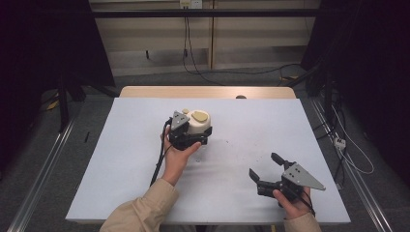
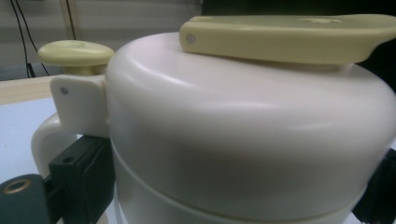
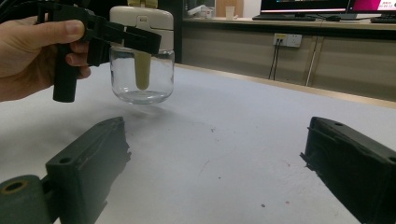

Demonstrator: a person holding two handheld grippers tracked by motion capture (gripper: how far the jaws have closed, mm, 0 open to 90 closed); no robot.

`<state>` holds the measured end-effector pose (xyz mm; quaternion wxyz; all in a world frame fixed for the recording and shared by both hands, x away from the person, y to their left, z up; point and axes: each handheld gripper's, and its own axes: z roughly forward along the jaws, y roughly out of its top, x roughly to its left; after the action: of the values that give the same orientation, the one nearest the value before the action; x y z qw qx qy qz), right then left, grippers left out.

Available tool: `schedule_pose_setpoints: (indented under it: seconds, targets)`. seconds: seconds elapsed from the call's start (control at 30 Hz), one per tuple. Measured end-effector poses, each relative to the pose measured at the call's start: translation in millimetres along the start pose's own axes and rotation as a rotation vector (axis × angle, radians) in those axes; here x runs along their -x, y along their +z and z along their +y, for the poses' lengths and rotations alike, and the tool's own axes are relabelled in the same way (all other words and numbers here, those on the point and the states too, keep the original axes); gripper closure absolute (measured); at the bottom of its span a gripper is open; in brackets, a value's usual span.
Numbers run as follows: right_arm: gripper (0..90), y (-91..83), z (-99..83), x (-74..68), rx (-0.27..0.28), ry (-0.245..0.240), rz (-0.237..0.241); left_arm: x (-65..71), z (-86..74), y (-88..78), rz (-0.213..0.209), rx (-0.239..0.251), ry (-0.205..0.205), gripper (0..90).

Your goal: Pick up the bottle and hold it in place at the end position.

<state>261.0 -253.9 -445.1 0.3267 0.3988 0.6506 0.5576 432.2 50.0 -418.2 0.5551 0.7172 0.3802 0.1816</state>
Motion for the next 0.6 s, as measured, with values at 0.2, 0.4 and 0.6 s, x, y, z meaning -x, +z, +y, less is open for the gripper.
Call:
schedule_pose_setpoints:
  seconds: [0.2,0.4,0.6]
  targets:
    - [5.7,-0.6,0.2,0.9,0.003,0.001,-0.002,-0.1,-2.3,3.6,0.007,-0.009,-0.004,6.5]
    - [5.7,-0.9,0.3,2.1,0.004,0.003,-0.004,-0.4,-3.2,5.5,0.007,-0.008,-0.007,6.5]
    - [5.7,-0.4,0.1,1.8,0.003,0.004,-0.002,1.5,-5.1,9.0,0.007,-0.009,-0.009,6.5]
